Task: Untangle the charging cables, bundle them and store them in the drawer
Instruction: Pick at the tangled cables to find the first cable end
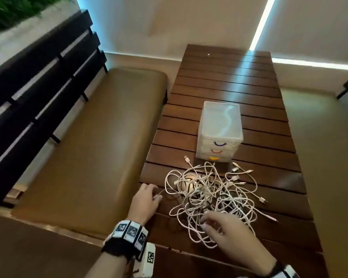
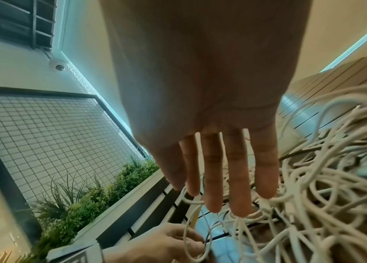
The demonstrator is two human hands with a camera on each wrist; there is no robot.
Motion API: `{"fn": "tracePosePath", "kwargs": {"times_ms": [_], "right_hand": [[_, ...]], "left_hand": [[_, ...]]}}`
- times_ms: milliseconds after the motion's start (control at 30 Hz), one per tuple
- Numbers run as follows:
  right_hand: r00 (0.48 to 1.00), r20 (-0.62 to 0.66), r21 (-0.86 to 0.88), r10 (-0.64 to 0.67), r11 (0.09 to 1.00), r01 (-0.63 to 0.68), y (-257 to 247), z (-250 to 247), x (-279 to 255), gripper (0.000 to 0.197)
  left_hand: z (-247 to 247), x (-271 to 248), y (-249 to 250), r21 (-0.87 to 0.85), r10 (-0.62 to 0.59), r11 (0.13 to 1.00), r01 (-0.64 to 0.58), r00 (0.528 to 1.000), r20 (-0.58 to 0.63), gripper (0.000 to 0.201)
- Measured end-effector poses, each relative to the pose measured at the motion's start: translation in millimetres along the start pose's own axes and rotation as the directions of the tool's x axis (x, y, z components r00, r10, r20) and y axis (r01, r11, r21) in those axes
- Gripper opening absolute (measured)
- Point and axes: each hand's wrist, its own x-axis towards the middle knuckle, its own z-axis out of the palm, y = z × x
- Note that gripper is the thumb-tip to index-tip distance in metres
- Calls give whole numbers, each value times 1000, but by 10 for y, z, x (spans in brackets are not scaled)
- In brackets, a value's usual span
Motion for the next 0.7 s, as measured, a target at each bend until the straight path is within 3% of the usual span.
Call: {"fn": "tracePosePath", "kwargs": {"times_ms": [200, 300, 367, 533, 700], "right_hand": [[999, -37, 7, -35, 999, 35, -299, 216, 255, 17], [997, -75, 50, -26, 998, 29, -390, 221, 299, 17], [988, -152, 97, -37, 994, 52, -455, 198, 331, 15], [904, -428, 252, -10, 959, 130, -563, 132, 469, 16], [869, -489, 223, -80, 951, 213, -628, 44, 623, 35]], "left_hand": [[7, 110, 2, 24, 69, 997, -69, 998, -2, 8], [-162, 15, 86, -99, 58, 993, -60, 998, -27, 8], [-306, -53, 199, -218, 108, 968, -125, 990, -88, 8], [-685, -246, 663, -512, 275, 793, -330, 944, -182, 8], [-947, -340, 1003, -723, 385, 591, -357, 913, -136, 7]]}}
